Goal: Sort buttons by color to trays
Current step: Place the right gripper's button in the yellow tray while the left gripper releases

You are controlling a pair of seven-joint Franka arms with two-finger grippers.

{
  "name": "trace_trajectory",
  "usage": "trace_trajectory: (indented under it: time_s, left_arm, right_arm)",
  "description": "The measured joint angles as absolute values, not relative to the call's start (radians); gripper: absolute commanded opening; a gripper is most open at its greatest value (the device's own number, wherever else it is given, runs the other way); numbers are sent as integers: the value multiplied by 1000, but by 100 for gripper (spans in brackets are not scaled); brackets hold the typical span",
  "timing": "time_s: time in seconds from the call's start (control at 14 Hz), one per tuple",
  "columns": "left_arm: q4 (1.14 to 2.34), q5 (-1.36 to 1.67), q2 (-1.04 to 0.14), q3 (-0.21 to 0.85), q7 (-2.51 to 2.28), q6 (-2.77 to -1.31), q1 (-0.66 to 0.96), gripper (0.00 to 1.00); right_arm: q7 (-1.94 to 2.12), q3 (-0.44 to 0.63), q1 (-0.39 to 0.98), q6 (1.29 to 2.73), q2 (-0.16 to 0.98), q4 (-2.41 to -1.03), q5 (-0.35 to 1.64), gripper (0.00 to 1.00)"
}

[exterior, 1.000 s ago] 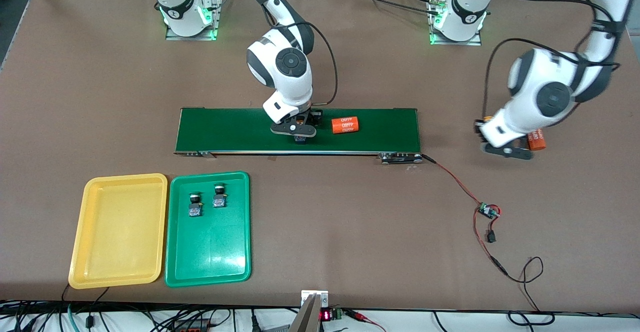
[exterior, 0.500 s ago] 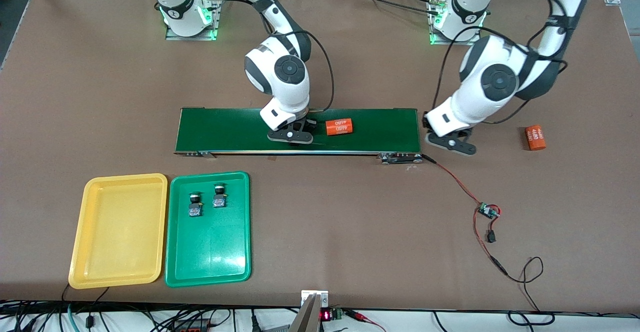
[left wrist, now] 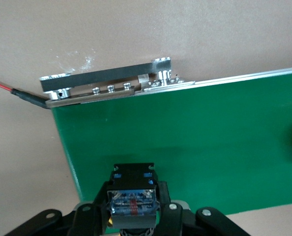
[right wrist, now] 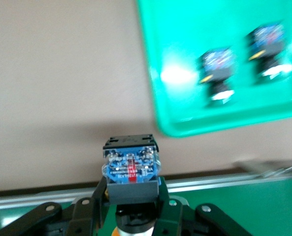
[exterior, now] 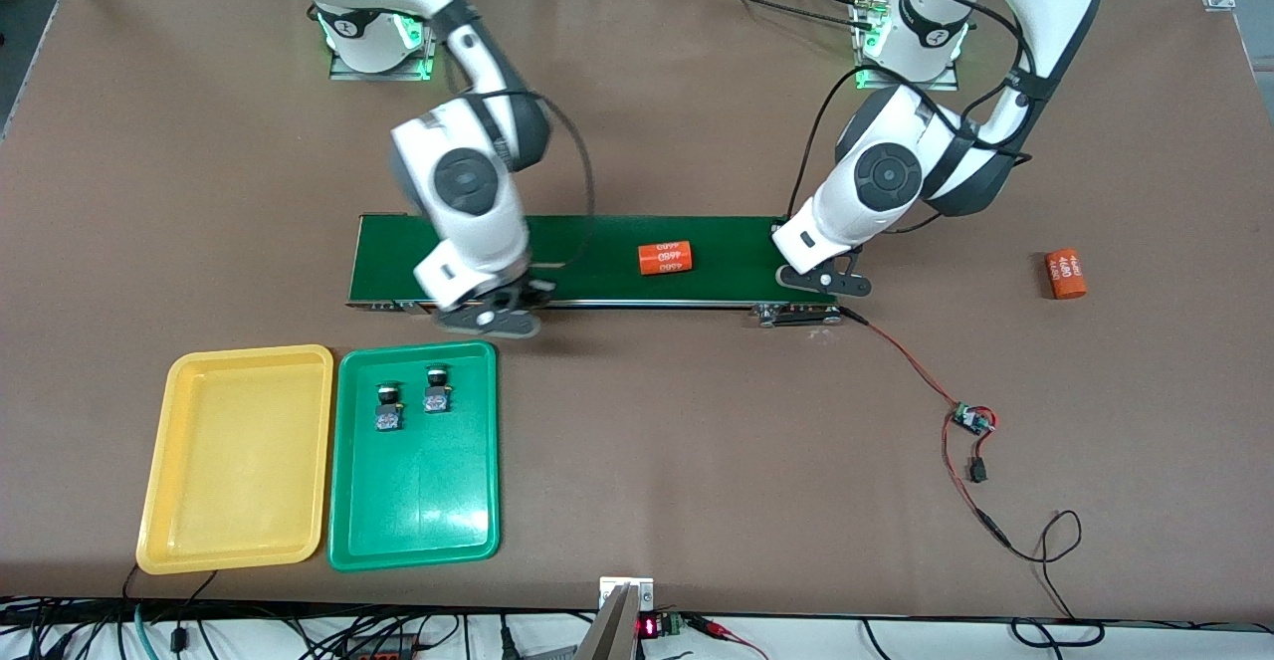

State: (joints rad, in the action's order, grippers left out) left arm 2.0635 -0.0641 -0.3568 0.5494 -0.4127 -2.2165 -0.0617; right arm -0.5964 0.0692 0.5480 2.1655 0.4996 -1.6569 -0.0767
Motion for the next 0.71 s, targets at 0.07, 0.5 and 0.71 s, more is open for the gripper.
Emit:
trace_trajectory:
  time_s: [0.07, 0.5, 0.71]
  left_arm:
    - [2055, -64, -366, 547, -417, -2217, -62, 6]
    - [2030, -64, -412, 541, -425, -2275, -62, 100]
    - [2026, -64, -421, 536, -425, -2289, -62, 100]
  right_arm:
    - [-538, 70, 495, 2153, 495, -1644, -77, 6]
    - [-190, 73, 164, 2154, 534, -1618, -76, 6]
    - [-52, 71, 61, 2159, 607, -1549, -76, 7]
